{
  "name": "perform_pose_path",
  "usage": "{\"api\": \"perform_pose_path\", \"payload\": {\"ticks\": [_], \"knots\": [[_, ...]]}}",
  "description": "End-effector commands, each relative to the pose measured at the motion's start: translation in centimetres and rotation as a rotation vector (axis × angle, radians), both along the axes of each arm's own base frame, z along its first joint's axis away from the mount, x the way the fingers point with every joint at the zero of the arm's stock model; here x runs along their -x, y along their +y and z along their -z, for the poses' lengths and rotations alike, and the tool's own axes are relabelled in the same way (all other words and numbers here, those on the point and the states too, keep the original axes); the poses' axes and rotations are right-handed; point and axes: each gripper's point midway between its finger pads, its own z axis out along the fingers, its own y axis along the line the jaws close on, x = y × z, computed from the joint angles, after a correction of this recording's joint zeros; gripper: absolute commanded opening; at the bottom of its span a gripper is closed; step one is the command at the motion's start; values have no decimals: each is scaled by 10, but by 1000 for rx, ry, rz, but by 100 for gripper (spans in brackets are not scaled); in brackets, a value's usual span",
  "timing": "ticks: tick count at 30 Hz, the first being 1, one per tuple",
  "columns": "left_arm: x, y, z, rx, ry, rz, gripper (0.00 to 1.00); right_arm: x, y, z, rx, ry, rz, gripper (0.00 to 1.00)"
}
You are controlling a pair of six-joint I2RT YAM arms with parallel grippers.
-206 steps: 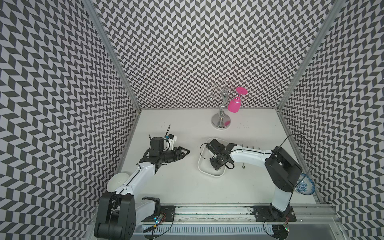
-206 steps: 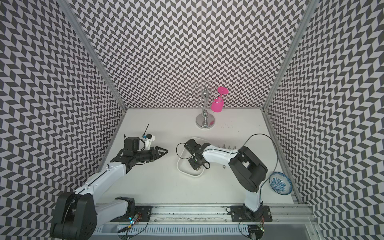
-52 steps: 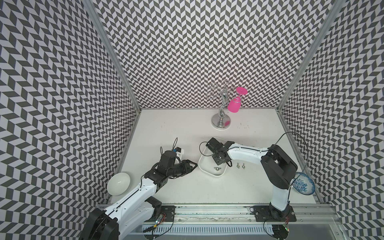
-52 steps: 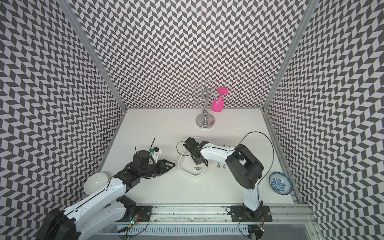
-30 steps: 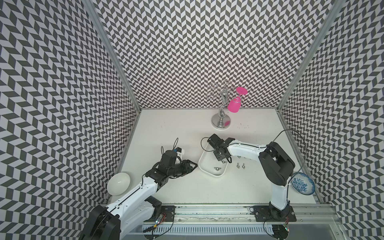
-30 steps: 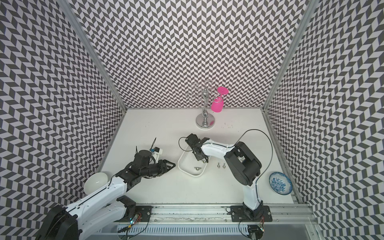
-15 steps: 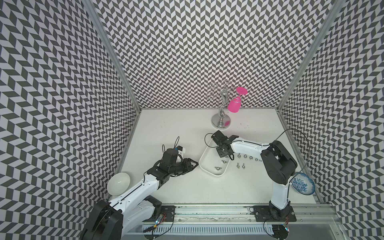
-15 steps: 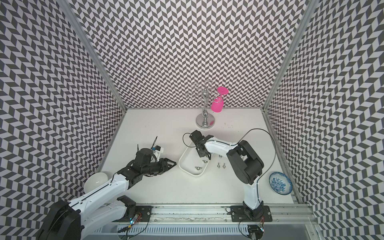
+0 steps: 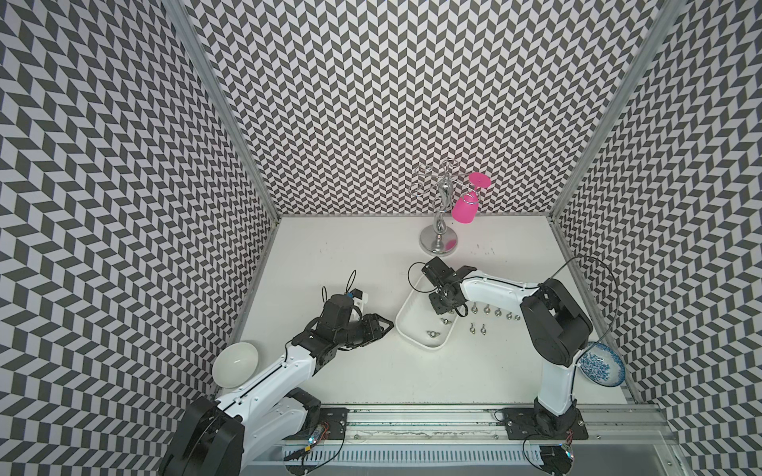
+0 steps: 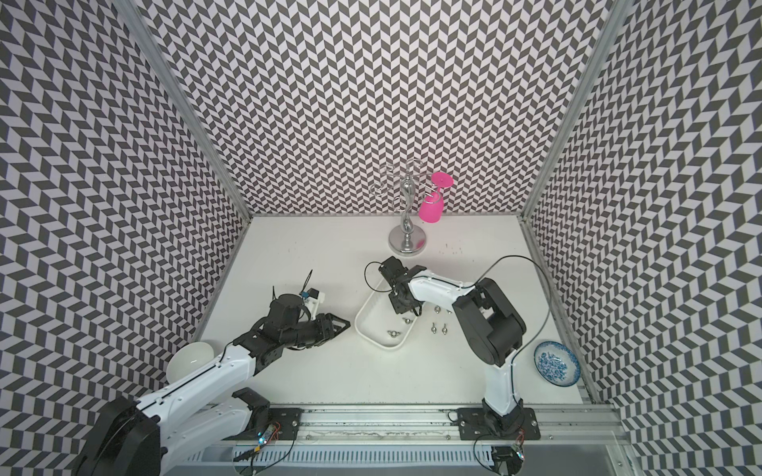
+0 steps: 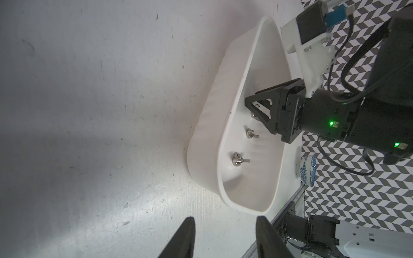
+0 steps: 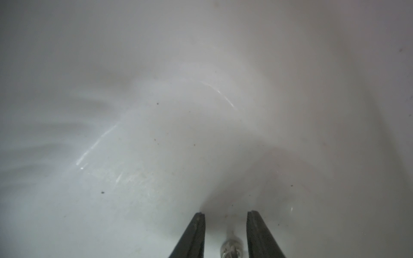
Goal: Take out the wing nut from the storage box
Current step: Pick up the wing nut from the storage box.
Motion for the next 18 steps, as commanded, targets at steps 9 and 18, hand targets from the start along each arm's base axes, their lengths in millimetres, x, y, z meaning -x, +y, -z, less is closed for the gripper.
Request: {"api": "perform_pose_path", "payload": {"ticks": [9, 18], "knots": [[-6, -5, -14, 10, -55, 31, 48, -4, 0, -3, 53, 60, 30, 36], [-11, -10, -15, 10, -73, 50, 49, 8, -13, 2, 30, 127, 49, 38]]}}
